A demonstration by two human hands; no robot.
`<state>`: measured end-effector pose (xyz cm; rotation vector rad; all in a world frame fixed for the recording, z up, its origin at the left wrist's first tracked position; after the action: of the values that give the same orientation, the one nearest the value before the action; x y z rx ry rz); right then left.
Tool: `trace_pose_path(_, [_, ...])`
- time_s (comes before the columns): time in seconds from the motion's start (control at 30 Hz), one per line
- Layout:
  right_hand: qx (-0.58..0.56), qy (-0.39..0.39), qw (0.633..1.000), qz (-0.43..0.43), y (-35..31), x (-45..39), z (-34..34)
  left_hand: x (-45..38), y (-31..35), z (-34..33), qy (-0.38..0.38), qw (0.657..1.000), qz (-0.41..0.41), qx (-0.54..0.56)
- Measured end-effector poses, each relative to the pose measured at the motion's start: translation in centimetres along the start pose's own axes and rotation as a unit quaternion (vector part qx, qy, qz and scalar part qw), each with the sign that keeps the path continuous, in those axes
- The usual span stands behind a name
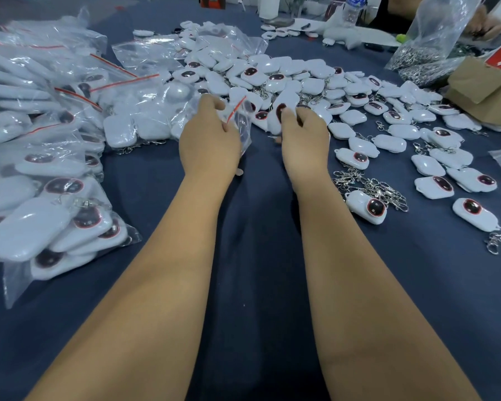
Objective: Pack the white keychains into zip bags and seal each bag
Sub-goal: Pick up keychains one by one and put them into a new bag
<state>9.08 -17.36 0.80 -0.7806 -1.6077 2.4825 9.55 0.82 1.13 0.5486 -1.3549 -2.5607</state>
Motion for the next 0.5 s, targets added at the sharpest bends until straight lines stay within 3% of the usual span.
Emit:
trace_pose_path(0.07, [-0.170,-0.024,0.984,-0.039,0.0,0.2,-1.2,0.0,-0.2,-0.2,-0.016,0.999,0.009,0.031])
trace_pose_path(0.13, [-0.258,-0.061,0.962,-0.060,-0.1,0.5,-2.5,0.0,-0.4,-0.6,-0.046,0.998,0.025,0.036])
trace_pose_path(0.23, [-0.262,-0.101,0.958,-0.055,0.0,0.6,-3.5,-0.1,-0.8,-0.8,-0.068,0.993,0.063,0.069])
trace_pose_path(0.5, [-0.210,-0.118,0.969,-0.047,0.2,0.6,-3.6,-0.2,-1.1,-1.1,-0.085,0.978,0.091,0.167])
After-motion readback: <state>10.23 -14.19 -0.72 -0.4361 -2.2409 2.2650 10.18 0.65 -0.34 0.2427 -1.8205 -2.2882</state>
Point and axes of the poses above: each hand's wrist, its own x-axis away from the middle knuckle, its own z-axis out of the back of the hand, y = z × x, the point moved 9 cm from there along -x, towards the middle knuckle, and after that the axes turned 9 degrees about z, right-handed, at the moved point
